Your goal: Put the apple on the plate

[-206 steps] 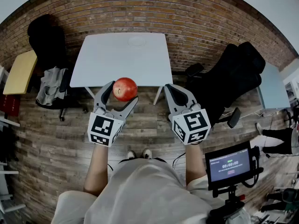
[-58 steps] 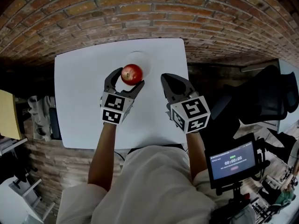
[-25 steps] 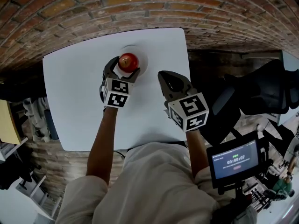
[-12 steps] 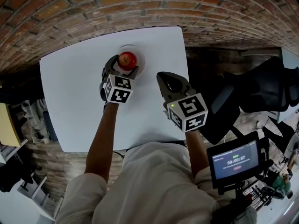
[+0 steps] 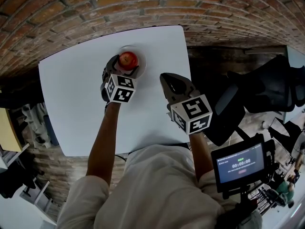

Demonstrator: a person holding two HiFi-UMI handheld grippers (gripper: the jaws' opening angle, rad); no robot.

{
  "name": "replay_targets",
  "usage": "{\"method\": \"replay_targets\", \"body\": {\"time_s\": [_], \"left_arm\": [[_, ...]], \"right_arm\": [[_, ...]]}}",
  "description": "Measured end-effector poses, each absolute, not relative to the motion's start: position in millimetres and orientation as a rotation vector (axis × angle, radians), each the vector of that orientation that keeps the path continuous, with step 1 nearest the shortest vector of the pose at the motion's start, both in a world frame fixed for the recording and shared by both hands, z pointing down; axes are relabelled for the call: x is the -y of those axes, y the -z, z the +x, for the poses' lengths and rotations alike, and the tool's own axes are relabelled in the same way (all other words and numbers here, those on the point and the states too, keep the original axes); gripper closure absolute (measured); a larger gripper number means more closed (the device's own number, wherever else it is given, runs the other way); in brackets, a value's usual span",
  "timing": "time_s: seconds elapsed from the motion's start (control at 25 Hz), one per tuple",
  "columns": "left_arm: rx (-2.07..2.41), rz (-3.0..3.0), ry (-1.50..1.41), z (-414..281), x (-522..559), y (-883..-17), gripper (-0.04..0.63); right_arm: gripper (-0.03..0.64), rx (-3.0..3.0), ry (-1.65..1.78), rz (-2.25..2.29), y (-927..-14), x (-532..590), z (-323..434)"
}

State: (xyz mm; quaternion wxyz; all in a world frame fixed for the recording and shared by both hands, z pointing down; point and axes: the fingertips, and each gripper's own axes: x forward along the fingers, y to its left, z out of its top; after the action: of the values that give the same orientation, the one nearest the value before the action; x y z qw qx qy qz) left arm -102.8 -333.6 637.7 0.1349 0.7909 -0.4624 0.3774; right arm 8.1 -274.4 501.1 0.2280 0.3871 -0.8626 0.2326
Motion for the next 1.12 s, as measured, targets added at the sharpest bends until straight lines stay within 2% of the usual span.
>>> {"method": "replay_targets", "body": {"time_s": [1.12], "left_arm": [[1.346, 2.346, -1.106, -93.6, 329.1, -635.5, 0.209]], "right_arm": [[0.614, 2.403, -0.672, 1.072, -498.4, 268.7, 15.2]]}}
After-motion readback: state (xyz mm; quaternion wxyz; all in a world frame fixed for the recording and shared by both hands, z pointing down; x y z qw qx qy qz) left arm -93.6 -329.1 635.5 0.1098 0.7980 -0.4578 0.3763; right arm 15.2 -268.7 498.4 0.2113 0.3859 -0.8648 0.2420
